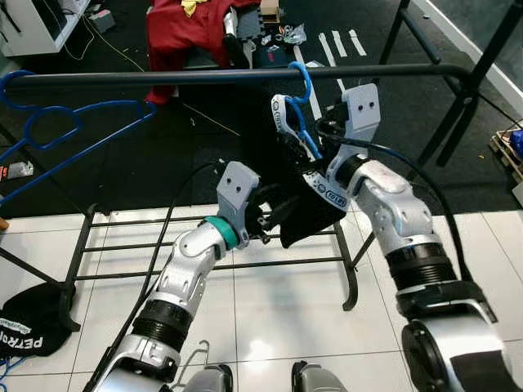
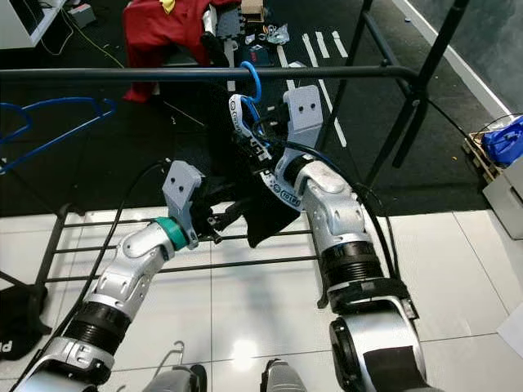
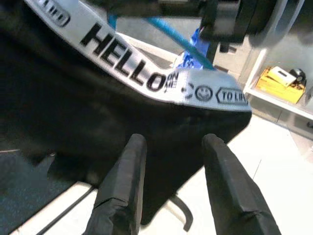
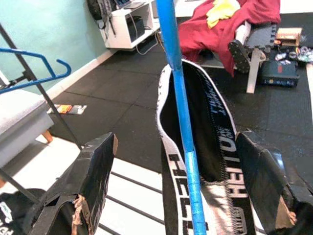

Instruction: Hang hanger

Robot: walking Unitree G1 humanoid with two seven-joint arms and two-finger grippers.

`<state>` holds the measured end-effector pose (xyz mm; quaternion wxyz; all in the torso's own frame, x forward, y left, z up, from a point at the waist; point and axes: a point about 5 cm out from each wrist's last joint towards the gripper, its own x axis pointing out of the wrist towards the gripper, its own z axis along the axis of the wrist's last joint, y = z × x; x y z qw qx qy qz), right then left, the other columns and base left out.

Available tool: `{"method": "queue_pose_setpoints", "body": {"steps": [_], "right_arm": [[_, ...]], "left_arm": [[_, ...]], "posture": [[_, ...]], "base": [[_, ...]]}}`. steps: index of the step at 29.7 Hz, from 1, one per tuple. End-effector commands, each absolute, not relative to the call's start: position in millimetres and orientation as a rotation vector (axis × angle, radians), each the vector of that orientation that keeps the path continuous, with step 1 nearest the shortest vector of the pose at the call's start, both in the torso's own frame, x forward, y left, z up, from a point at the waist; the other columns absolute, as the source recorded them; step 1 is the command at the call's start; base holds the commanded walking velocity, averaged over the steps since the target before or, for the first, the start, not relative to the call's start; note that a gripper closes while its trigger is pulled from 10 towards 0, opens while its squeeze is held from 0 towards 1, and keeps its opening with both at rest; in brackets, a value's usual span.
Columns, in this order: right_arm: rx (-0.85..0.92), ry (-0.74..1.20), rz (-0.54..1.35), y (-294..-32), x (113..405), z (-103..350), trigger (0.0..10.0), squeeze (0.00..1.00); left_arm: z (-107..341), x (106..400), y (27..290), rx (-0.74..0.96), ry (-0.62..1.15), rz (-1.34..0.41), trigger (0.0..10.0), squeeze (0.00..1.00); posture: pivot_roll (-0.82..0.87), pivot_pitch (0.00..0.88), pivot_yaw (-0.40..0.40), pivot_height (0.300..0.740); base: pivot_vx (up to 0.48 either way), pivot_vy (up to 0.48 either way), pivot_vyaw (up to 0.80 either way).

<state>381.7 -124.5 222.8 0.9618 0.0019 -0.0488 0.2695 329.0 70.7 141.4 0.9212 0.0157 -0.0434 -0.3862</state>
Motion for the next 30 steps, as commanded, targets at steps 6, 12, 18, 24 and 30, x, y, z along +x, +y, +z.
{"method": "queue_pose_setpoints", "body": {"steps": [6,12,18,24,30], "right_arm": [[-0.02,-0.132,0.574,-128,380,231,4.0,0.0],[-0.018,-0.151,0.565,-135,375,239,5.0,0.0],[-0.044,-0.138,0.569,-140,372,235,10.0,0.0],[-0.052,-0.102,0.585,-139,372,229,10.0,0.0],[-0.047,-0.052,0.612,-137,372,220,8.0,0.0]], "left_arm": [[140,325,81,0.052,-0.078,-0.769,10.0,0.0],[140,318,95,0.056,-0.075,-0.73,10.0,0.0],[142,315,102,0.062,-0.072,-0.704,10.0,0.0],[143,315,104,0.072,-0.063,-0.696,10.0,0.0],[144,316,106,0.079,-0.059,-0.687,10.0,0.0]], "posture": [[0.01,0.114,0.081,0.74],[0.0,0.125,0.075,0.74],[0.0,0.125,0.073,0.74],[0.0,0.118,0.07,0.74],[0.0,0.113,0.068,0.74]], "base": [[0.0,0.0,0.0],[0.0,0.0,0.0],[0.0,0.0,0.0],[0.0,0.0,0.0],[0.0,0.0,0.0]]}}
